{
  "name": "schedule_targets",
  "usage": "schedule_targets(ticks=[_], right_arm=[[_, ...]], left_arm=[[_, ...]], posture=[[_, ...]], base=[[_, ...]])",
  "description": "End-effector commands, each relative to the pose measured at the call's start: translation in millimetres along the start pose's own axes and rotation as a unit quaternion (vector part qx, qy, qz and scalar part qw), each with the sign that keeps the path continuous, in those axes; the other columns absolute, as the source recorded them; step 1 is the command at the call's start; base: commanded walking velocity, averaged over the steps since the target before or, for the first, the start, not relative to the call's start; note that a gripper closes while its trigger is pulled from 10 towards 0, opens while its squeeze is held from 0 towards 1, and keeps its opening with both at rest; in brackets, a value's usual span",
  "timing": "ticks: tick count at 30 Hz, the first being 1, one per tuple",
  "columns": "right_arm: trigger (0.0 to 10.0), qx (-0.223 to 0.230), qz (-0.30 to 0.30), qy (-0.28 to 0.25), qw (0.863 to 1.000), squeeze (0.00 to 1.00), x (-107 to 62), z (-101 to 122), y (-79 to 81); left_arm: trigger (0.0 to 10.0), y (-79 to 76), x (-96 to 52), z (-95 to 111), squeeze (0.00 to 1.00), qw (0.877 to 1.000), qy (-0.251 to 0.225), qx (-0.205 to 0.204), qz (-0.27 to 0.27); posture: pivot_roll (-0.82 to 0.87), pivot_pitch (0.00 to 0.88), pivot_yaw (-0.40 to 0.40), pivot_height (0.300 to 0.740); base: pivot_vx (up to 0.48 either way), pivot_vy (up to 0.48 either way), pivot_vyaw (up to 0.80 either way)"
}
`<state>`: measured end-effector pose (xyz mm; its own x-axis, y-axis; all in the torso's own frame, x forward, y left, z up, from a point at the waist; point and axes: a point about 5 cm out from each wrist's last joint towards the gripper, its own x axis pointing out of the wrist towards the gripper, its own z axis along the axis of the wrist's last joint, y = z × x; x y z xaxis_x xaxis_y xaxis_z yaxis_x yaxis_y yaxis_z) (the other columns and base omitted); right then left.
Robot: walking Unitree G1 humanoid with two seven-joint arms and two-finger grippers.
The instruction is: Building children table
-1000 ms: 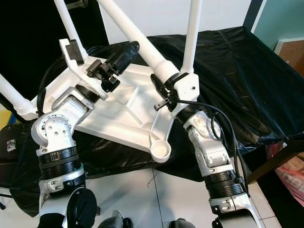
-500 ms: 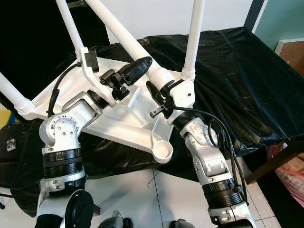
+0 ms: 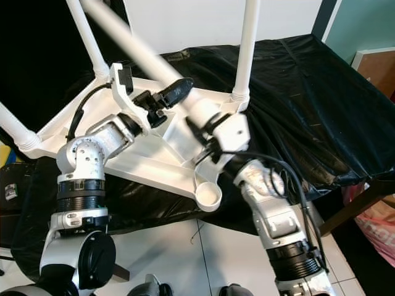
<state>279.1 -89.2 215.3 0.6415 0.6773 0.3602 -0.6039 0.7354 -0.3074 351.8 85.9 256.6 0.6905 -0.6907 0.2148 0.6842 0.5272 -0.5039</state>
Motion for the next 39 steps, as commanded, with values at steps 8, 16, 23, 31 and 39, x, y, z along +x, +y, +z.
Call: schedule_targets(ticks=[8, 16, 23, 31, 39], right_arm=[[10.0, 0.021, 0.015, 0.017, 1.0, 0.0, -11.7, -2.8, 3.4], [10.0, 0.067, 0.039, 0.029, 0.997, 0.0, -18.8, -5.4, 7.7], [10.0, 0.1, 0.04, 0.017, 0.994, 0.0, -20.7, 1.1, 2.7], [10.0, 0.116, 0.046, 0.012, 0.992, 0.0, -20.8, 5.4, 1.4], [10.0, 0.126, 0.05, 0.008, 0.991, 0.0, -19.3, 8.7, 0.7]], left_arm=[[10.0, 15.2, 1.1, 19.5, 0.0, 0.999, -0.031, -0.006, 0.04], [10.0, 30.9, 0.9, 42.8, 0.0, 0.993, -0.073, -0.046, 0.075], [10.0, 55.0, -8.9, 73.8, 0.0, 0.982, -0.123, -0.083, 0.12], [0.0, 71.2, -24.6, 83.4, 0.0, 0.968, -0.166, -0.133, 0.134], [0.0, 64.9, -15.5, 79.5, 0.0, 0.972, -0.161, -0.145, 0.096]], posture=[[-0.05, 0.079, 0.052, 0.74], [-0.05, 0.079, 0.051, 0.74], [-0.05, 0.076, 0.048, 0.74], [-0.05, 0.077, 0.045, 0.74], [-0.04, 0.079, 0.044, 0.74]], base=[[0.0, 0.0, 0.0], [0.0, 0.0, 0.0], [0.0, 0.0, 0.0], [0.0, 0.0, 0.0], [0.0, 0.0, 0.0]])
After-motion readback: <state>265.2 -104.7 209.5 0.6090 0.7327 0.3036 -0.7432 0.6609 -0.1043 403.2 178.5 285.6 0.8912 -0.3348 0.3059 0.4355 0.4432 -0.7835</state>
